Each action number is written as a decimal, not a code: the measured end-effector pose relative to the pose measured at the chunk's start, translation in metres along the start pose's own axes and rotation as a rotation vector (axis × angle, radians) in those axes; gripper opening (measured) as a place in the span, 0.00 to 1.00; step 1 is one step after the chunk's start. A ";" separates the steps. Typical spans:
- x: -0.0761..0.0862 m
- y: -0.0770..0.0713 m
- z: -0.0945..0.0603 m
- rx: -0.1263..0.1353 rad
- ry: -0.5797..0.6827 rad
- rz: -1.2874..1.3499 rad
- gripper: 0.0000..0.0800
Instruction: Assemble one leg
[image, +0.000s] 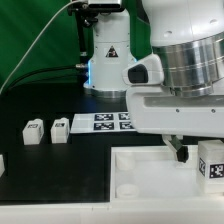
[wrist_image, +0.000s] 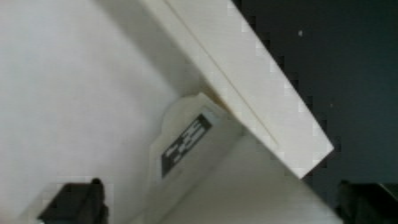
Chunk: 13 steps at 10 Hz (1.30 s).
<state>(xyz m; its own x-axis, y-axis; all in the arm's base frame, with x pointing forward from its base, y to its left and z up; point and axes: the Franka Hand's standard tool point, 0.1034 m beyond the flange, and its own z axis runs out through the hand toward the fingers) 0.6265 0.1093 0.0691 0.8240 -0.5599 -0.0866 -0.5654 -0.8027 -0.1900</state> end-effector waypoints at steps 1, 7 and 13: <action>0.000 0.000 0.000 -0.001 0.000 -0.072 0.81; 0.000 -0.003 -0.002 -0.075 0.017 -0.452 0.49; 0.001 -0.001 -0.001 -0.061 0.047 0.403 0.37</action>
Offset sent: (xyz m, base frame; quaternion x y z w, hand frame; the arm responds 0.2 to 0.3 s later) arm 0.0101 0.0093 0.0150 -0.0633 -0.0102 -0.3555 0.9325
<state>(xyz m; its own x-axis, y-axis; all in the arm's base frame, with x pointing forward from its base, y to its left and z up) 0.6279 0.1090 0.0701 0.5345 -0.8395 -0.0976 -0.8448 -0.5272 -0.0916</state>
